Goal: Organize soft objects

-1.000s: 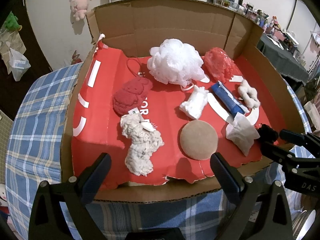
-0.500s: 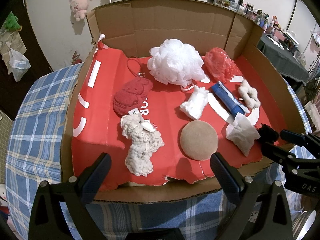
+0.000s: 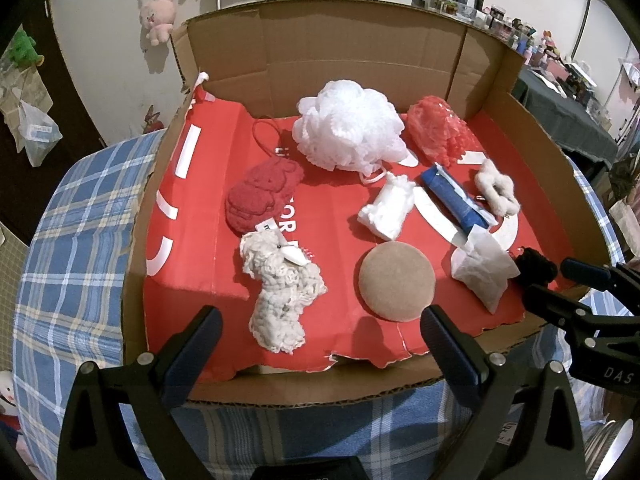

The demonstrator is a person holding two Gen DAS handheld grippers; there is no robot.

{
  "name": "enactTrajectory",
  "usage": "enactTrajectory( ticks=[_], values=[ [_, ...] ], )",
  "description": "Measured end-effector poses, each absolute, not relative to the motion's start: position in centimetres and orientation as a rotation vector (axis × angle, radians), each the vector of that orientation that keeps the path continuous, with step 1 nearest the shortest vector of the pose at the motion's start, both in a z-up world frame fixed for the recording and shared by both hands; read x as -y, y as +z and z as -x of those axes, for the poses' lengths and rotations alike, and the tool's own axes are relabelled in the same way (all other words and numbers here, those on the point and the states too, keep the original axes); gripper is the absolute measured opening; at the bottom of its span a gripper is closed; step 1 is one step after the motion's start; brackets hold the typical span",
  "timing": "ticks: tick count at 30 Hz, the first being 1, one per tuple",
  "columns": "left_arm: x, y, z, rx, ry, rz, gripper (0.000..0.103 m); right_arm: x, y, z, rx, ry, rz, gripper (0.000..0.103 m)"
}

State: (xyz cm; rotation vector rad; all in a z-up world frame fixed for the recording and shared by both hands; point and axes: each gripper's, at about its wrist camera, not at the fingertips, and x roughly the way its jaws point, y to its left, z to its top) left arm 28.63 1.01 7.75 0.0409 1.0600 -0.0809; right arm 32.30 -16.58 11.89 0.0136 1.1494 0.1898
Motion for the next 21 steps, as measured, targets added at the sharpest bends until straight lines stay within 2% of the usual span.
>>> enactTrajectory(
  ticks=[21],
  values=[
    [-0.93, 7.91, -28.51, -1.049, -0.081, -0.048, 0.101, 16.54, 11.93, -32.19, -1.145, 0.189, -0.015, 0.075]
  ],
)
